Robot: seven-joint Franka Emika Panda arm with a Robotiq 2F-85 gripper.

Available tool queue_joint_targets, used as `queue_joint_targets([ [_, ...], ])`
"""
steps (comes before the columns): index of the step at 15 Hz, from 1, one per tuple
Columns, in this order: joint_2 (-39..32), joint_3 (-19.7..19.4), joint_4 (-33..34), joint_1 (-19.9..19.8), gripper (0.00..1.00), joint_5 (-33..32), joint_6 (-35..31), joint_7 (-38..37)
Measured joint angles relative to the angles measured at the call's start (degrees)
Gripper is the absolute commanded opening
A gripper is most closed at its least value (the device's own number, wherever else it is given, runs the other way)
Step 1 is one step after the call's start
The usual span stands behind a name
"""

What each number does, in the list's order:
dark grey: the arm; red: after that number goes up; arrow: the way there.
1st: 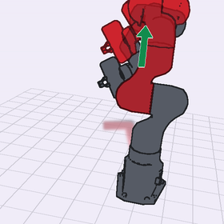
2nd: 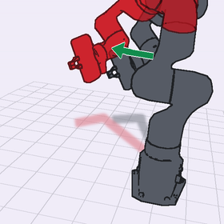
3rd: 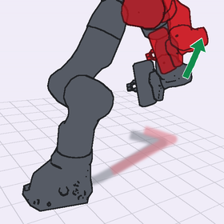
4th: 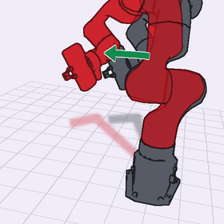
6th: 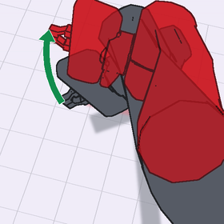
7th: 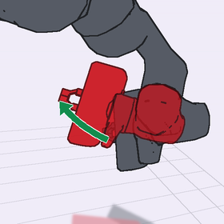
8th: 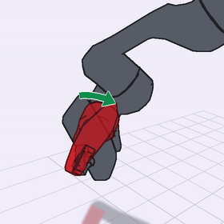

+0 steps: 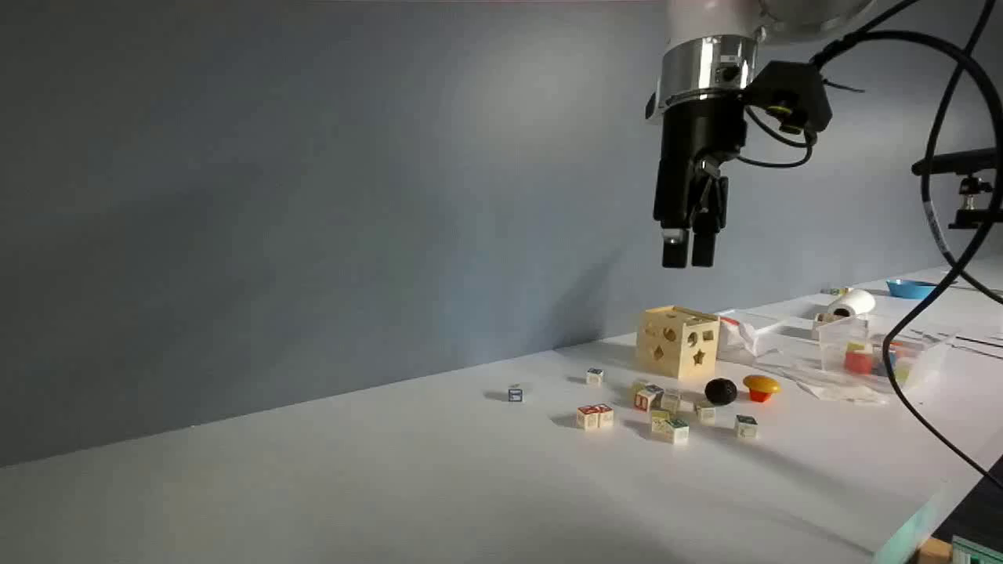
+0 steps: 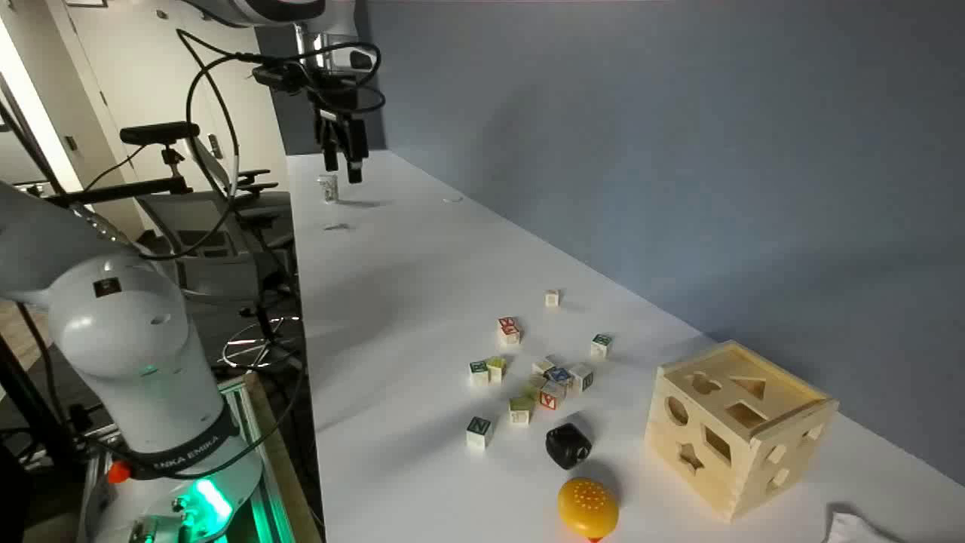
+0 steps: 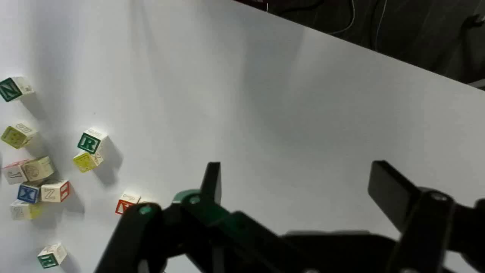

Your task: Move the black object to the left.

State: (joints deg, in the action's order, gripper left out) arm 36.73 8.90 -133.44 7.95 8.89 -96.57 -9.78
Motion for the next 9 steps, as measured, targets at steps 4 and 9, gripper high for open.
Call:
queue_joint_targets([
  [4, 0.0, 0.0, 0.0, 0.0, 1.0, 0.0, 0.0, 0.0],
  [9, 0.0, 0.2, 0.0, -0.3, 1.0, -0.9, -0.4, -0.1],
])
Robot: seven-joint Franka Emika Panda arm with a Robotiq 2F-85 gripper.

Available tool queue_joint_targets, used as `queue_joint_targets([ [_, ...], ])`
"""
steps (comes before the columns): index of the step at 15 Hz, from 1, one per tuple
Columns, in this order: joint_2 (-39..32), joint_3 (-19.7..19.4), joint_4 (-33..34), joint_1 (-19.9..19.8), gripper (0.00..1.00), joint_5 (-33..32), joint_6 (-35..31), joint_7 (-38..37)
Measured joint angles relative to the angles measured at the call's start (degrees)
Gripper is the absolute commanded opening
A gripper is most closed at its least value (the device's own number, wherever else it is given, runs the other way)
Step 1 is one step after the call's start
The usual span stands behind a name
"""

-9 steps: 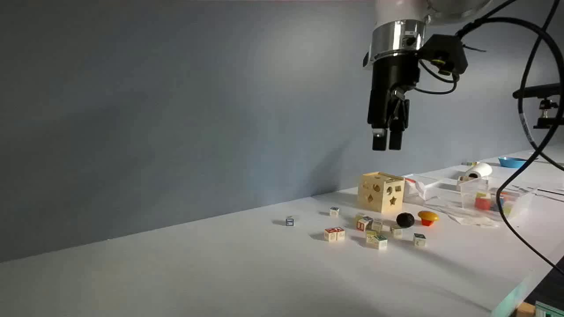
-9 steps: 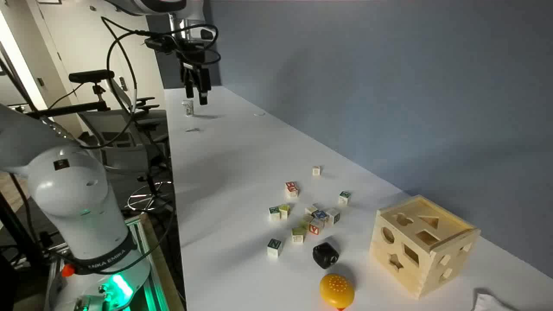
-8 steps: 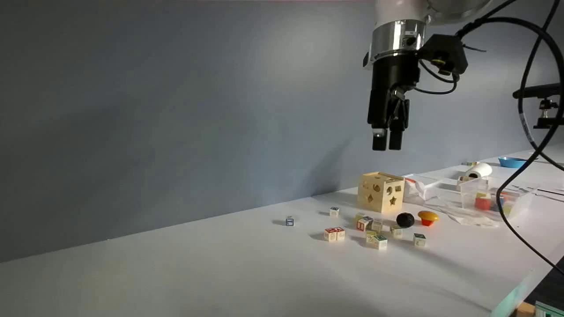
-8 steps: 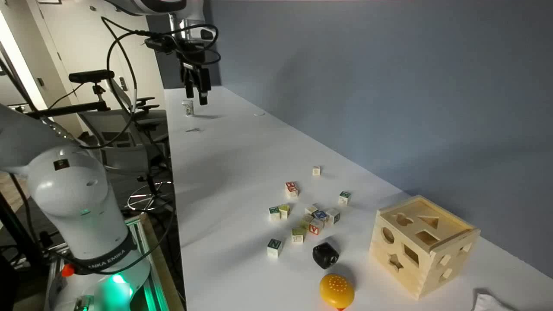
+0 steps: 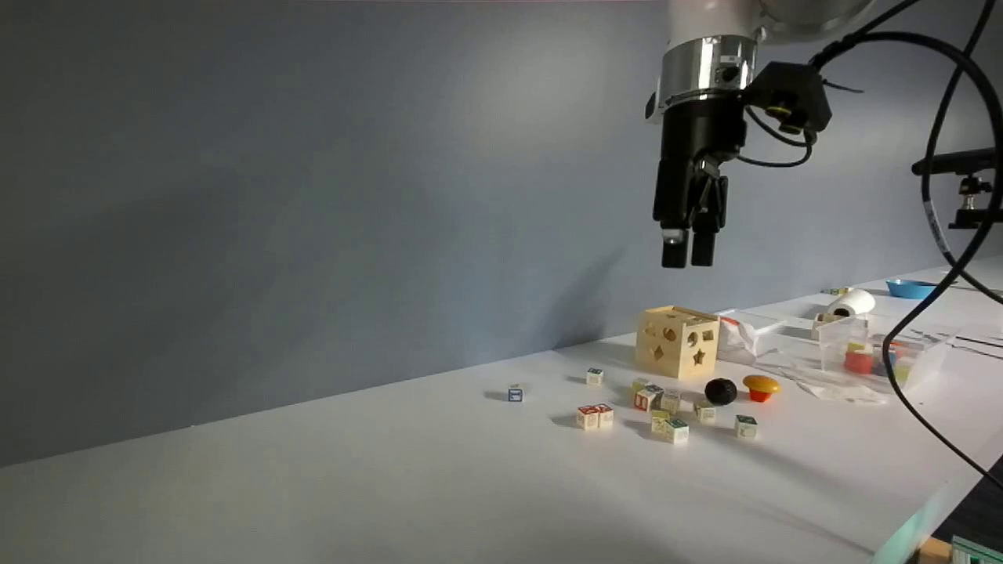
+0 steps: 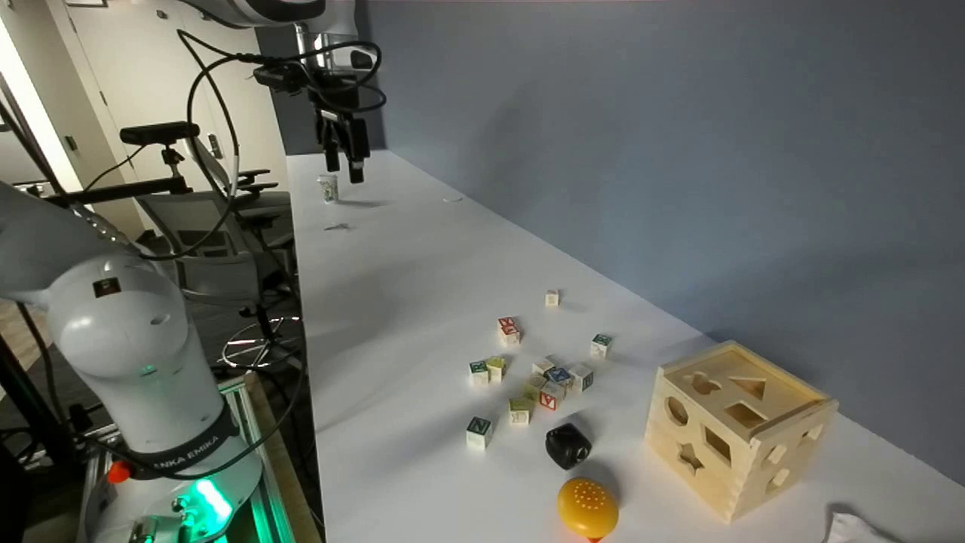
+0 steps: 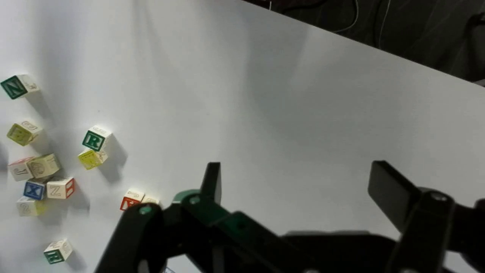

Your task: Move the black object to the left.

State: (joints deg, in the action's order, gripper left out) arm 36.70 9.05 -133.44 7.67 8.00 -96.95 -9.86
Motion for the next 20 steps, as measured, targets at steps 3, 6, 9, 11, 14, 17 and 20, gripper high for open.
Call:
queue_joint_targets([
  [3, -0.5, -0.1, -0.3, -3.1, 1.0, -4.2, -6.6, -1.8],
  [6, -0.8, -2.0, -2.0, -7.4, 1.0, -8.2, -16.5, -1.9],
  [9, -0.5, -3.7, -6.0, -11.6, 1.0, -11.7, -26.9, -3.4],
  [11, 0.0, -4.7, -10.3, -14.6, 1.0, -13.6, -34.9, -4.8],
  [14, 1.5, -5.8, -19.2, -20.4, 1.0, -17.7, -48.3, -6.8],
  [17, 2.9, -5.4, -28.4, -28.2, 1.0, -21.7, -60.1, -9.4],
  [20, 3.2, -4.7, -29.3, -30.1, 1.0, -22.0, -61.4, -9.9],
])
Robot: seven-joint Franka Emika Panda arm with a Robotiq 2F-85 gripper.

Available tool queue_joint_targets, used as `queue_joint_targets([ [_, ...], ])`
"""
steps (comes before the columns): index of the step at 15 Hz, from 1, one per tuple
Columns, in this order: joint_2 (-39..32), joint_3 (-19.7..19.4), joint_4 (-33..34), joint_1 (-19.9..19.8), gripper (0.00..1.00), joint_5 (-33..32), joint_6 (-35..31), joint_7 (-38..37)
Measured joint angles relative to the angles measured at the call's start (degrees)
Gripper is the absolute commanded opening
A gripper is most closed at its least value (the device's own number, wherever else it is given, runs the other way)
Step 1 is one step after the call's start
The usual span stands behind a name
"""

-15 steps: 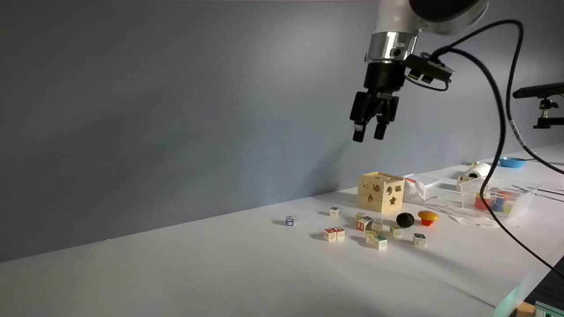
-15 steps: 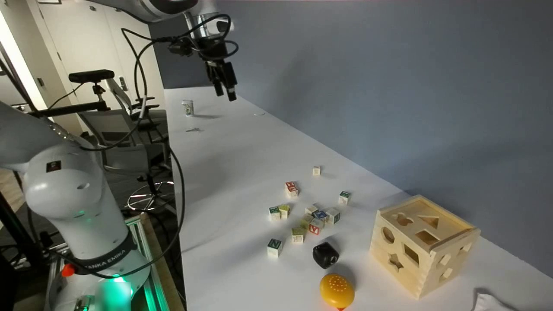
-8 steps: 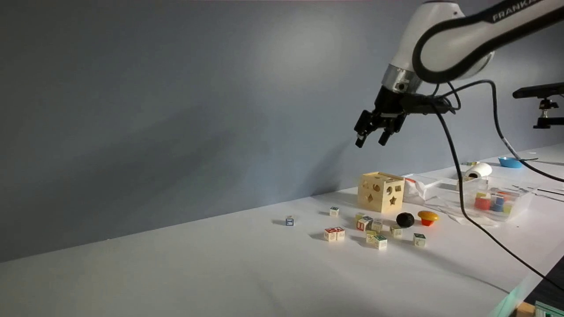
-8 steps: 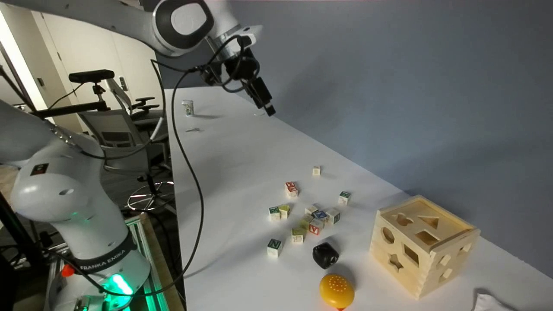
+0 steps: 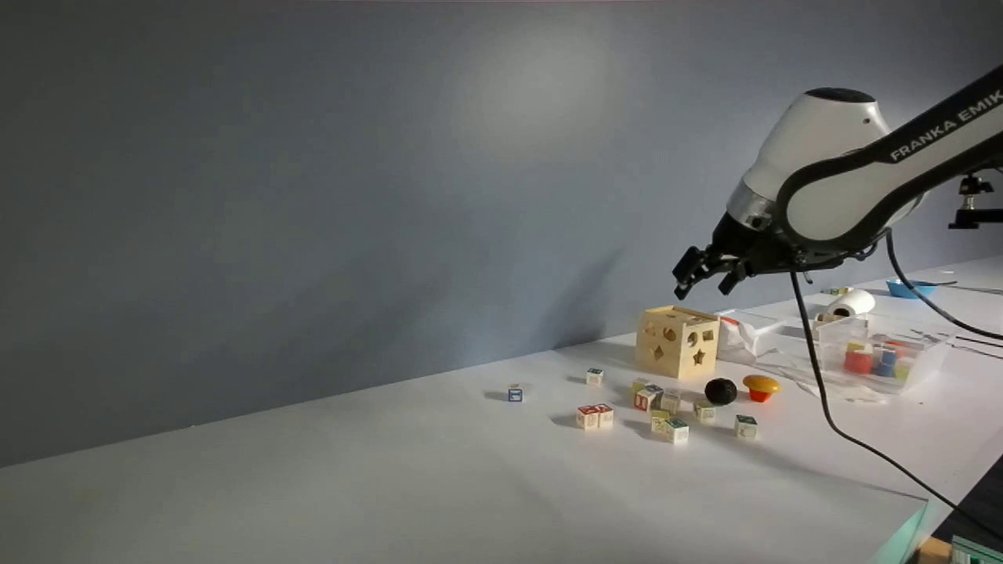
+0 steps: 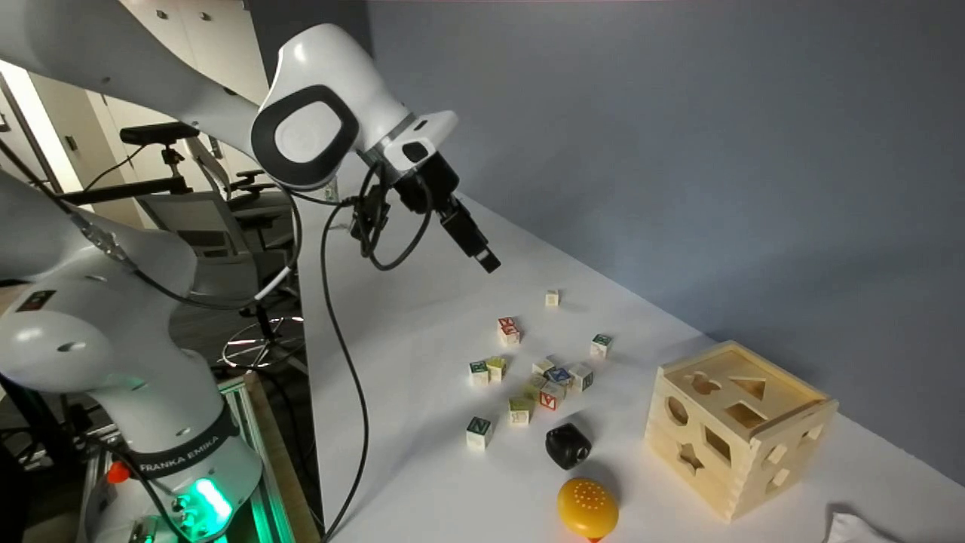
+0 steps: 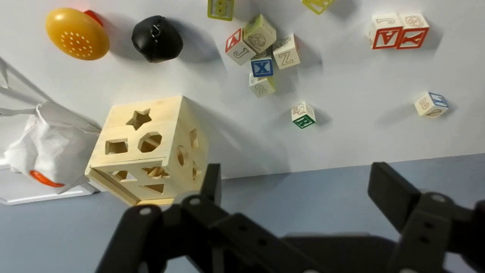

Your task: Move the black object to the left.

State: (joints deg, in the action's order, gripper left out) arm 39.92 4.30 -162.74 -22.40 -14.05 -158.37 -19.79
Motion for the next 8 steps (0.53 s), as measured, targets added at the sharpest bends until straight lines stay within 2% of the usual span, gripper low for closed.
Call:
queue_joint_targets([
  [4, -0.2, 0.3, 1.0, 0.0, 1.0, 0.1, 0.1, 0.2],
  [8, -4.2, 0.4, 2.6, -0.9, 1.0, 0.0, -2.6, 3.3],
])
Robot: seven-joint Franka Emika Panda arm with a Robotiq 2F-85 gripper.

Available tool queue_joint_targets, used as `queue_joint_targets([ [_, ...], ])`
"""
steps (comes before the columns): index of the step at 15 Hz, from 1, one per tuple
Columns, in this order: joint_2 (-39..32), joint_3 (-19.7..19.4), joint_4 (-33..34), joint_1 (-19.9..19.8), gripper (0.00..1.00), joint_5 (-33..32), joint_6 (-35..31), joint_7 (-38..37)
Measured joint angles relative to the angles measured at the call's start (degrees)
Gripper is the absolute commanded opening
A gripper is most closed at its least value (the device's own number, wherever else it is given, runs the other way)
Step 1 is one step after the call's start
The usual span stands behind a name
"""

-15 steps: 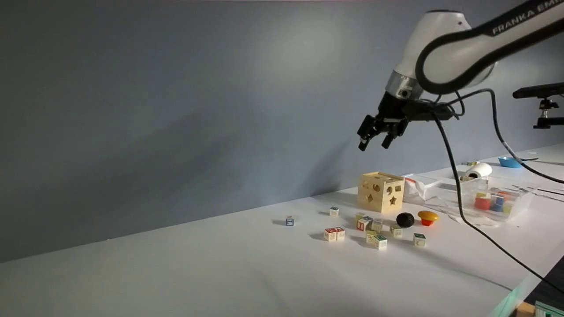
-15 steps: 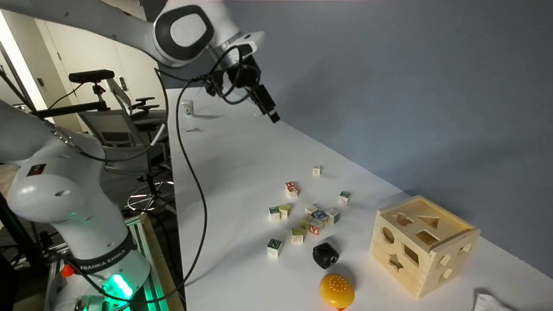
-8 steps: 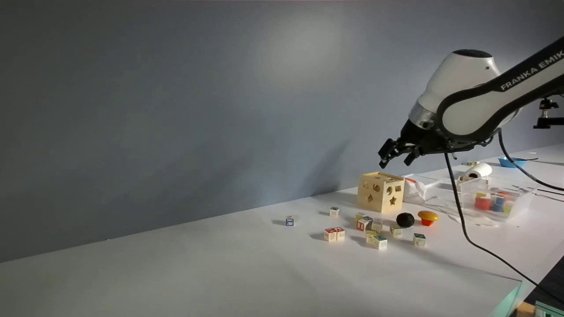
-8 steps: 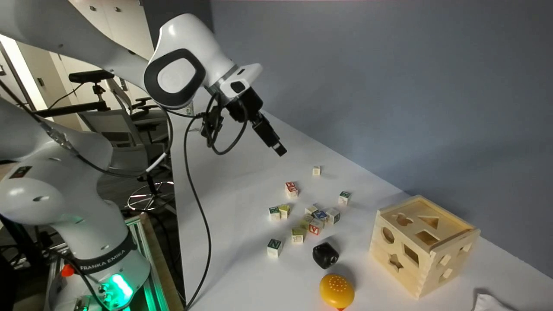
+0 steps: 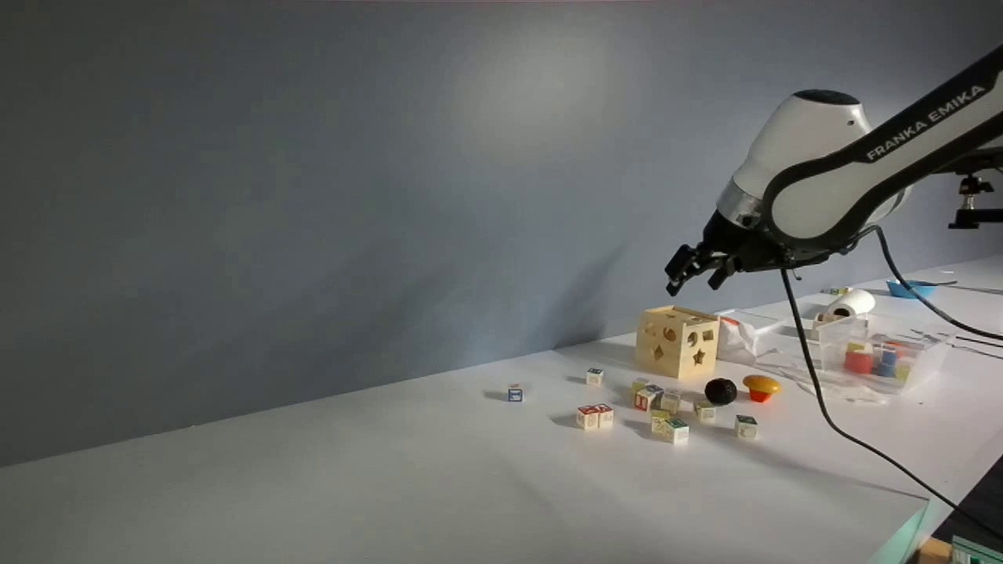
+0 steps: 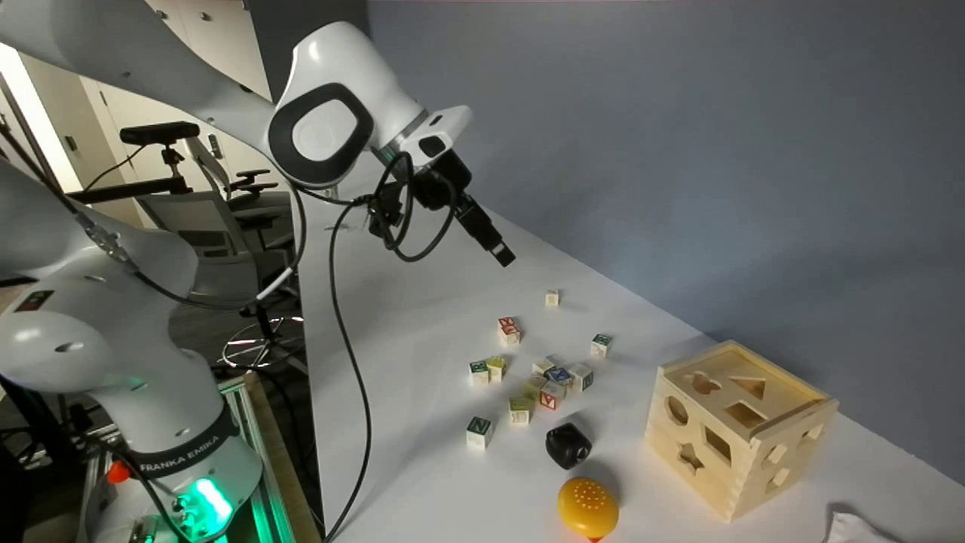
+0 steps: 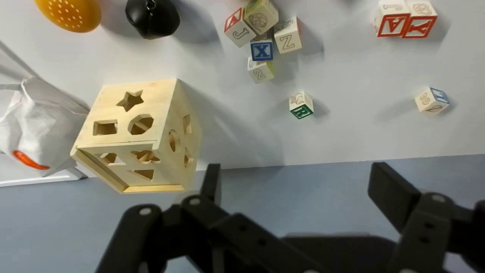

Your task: Move the black object to the left.

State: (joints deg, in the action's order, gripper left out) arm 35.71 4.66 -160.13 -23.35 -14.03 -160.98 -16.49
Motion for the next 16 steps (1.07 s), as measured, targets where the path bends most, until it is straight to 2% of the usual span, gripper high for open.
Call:
queue_joint_targets([
  [3, -5.2, -0.4, 0.1, -2.5, 1.0, -0.2, -5.9, 2.5],
  [7, -13.3, -0.8, 0.2, -8.7, 1.0, -2.2, -16.3, 5.5],
  [12, -25.1, -4.9, 0.3, -16.6, 1.0, -10.0, -28.8, 6.5],
  [14, -30.3, -6.8, 0.3, -18.9, 1.0, -12.5, -34.1, 6.9],
  [16, -34.1, -7.6, 0.6, -20.2, 1.0, -13.2, -36.7, 7.2],
])
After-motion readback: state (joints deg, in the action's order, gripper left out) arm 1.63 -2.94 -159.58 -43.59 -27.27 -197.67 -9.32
